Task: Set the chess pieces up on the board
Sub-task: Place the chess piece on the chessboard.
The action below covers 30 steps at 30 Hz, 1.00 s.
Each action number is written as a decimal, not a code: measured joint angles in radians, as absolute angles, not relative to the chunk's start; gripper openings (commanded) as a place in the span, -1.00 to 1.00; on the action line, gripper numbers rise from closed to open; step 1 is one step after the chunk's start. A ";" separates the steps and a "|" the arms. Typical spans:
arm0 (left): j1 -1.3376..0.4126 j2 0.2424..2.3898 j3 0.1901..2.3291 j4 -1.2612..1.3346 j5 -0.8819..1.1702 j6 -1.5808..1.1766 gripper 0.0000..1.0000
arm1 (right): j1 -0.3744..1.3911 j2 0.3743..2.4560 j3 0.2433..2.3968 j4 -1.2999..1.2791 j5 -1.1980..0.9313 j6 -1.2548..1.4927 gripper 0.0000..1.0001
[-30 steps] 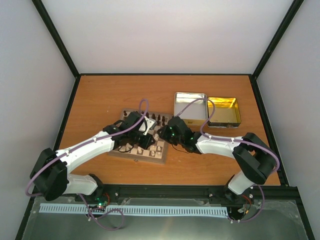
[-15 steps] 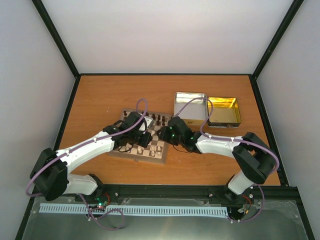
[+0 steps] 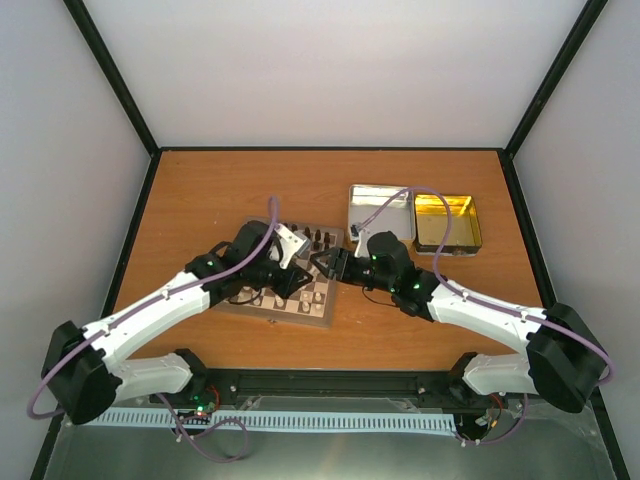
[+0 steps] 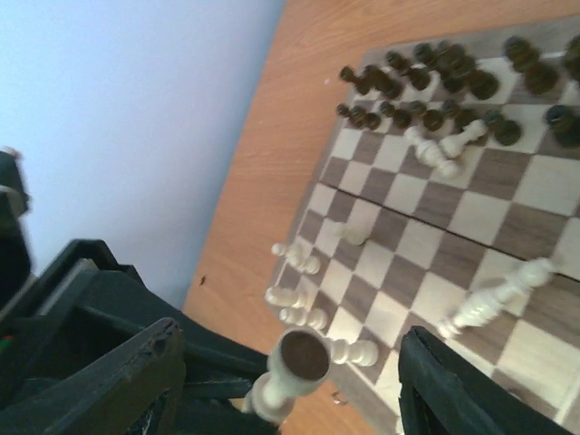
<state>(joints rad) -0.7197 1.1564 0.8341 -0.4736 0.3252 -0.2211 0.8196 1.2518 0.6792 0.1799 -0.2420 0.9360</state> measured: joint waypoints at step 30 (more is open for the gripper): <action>-0.719 0.889 0.667 -0.069 0.485 -0.717 0.50 | 0.819 1.192 0.492 0.786 -0.319 1.389 -0.75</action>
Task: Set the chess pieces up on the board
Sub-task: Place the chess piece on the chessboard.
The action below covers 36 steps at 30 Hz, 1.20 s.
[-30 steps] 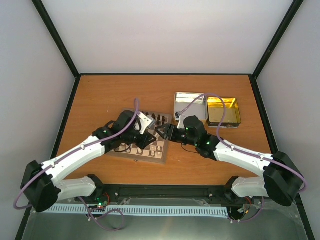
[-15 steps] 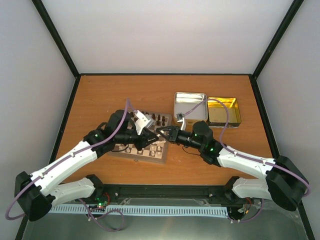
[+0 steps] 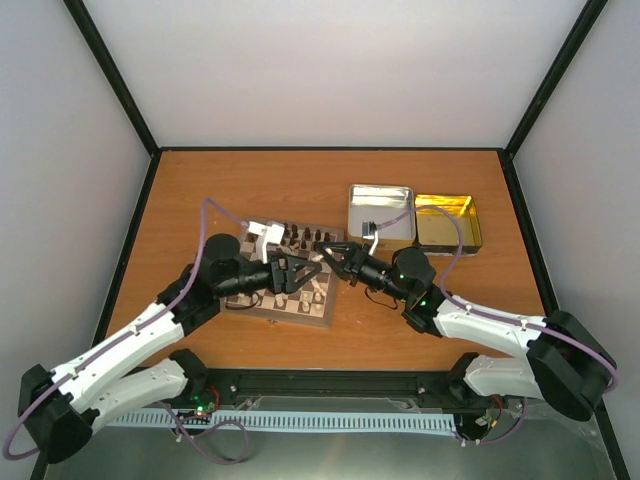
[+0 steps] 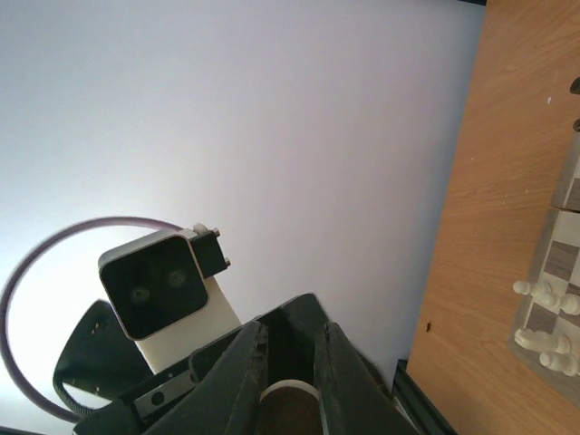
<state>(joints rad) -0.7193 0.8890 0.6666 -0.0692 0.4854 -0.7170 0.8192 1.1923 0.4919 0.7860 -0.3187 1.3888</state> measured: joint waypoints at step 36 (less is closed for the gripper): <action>-0.718 0.899 0.650 0.052 0.389 -0.999 -0.77 | 0.820 1.316 0.479 1.005 -0.302 1.618 -0.70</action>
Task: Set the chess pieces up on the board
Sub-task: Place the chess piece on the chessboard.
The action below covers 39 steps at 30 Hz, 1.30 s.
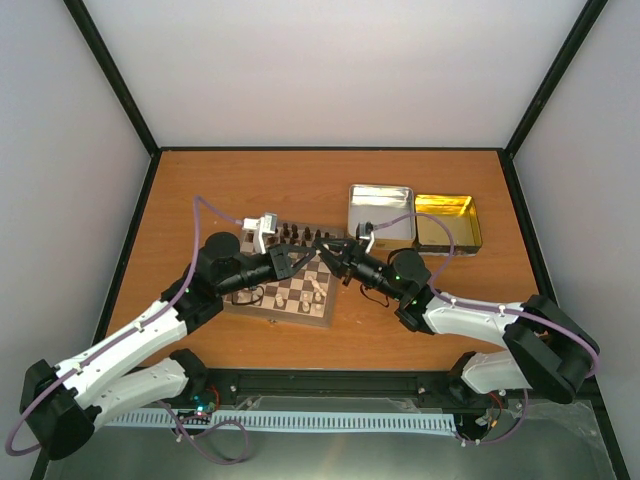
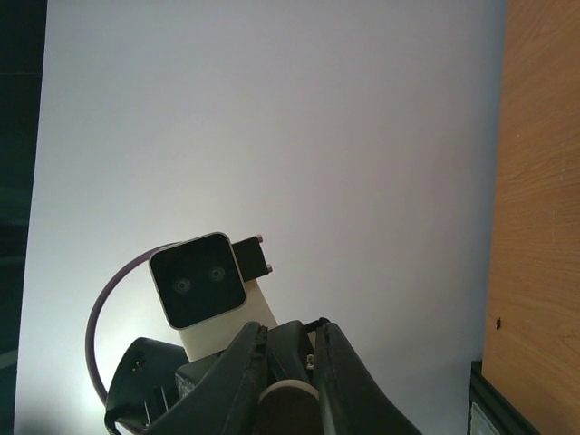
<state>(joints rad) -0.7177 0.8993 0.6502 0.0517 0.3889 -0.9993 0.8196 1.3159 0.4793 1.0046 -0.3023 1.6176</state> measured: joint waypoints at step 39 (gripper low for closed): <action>-0.782 1.374 1.060 -1.002 0.202 -0.558 -0.98 | 0.818 0.824 0.525 -0.211 0.234 1.248 0.38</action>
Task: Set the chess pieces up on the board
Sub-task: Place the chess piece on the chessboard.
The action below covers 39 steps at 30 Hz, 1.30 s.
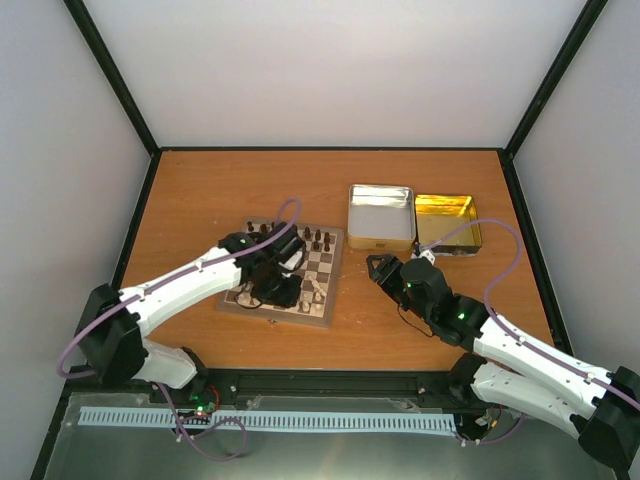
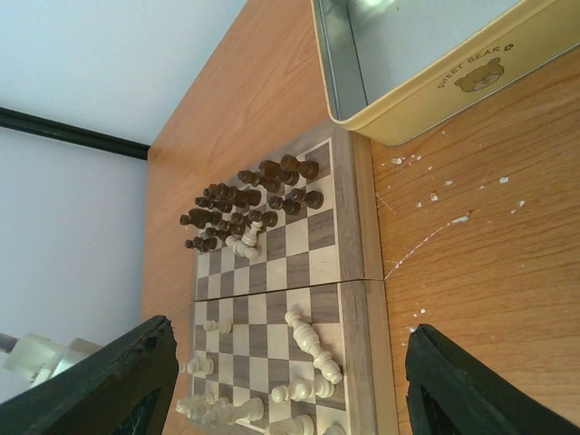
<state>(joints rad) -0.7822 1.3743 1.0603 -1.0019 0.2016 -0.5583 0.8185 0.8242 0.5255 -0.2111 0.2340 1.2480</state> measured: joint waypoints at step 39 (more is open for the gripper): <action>-0.810 1.570 1.084 -0.992 0.075 -0.479 -0.33 | 0.818 0.804 0.513 -0.251 0.255 1.243 0.38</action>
